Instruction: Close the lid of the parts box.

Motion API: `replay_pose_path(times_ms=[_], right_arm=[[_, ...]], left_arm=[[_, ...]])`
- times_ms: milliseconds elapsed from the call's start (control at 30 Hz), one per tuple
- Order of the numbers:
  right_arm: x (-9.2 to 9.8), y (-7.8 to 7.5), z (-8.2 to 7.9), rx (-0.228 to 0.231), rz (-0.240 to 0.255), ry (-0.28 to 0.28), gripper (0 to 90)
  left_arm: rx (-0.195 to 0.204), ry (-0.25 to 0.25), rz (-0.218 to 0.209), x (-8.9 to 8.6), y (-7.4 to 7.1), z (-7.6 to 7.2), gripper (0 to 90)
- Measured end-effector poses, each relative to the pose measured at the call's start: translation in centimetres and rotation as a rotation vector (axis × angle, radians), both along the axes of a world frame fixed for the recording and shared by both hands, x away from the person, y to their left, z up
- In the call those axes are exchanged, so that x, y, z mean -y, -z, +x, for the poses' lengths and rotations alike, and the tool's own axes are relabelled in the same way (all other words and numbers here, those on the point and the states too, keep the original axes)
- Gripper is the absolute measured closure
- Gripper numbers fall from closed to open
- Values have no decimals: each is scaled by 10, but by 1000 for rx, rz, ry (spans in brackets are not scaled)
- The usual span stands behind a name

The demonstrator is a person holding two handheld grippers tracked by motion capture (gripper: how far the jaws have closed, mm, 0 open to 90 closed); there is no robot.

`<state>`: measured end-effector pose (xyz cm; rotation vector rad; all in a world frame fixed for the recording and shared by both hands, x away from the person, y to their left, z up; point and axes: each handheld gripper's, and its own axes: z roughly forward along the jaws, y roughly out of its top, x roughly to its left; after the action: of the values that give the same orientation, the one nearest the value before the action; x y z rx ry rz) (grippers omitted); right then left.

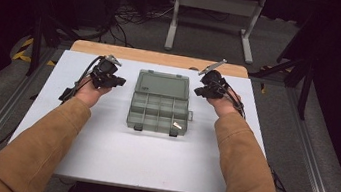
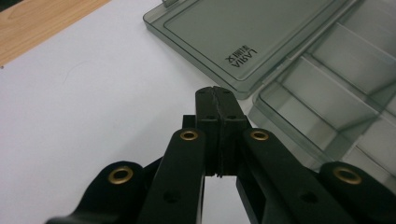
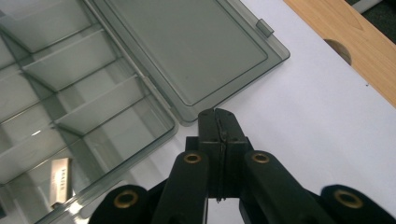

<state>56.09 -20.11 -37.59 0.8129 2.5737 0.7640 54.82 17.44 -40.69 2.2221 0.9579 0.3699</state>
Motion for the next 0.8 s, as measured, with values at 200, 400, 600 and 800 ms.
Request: replay_pose_path(times_ms=[200,400,600,800], right_arm=[[-1,7,10,3,-16,4,900],[-2,13,17,-3,-13,10,900],[-4,20,22,-6,-23,9,900],[-5,23,24,-17,-17,20,900]], left_arm=[[2,-20,25,9,3,9,900],[-17,-25,48,15,10,16,899],[-25,-25,62,20,16,21,900],[-43,-38,49,21,22,25,899]])
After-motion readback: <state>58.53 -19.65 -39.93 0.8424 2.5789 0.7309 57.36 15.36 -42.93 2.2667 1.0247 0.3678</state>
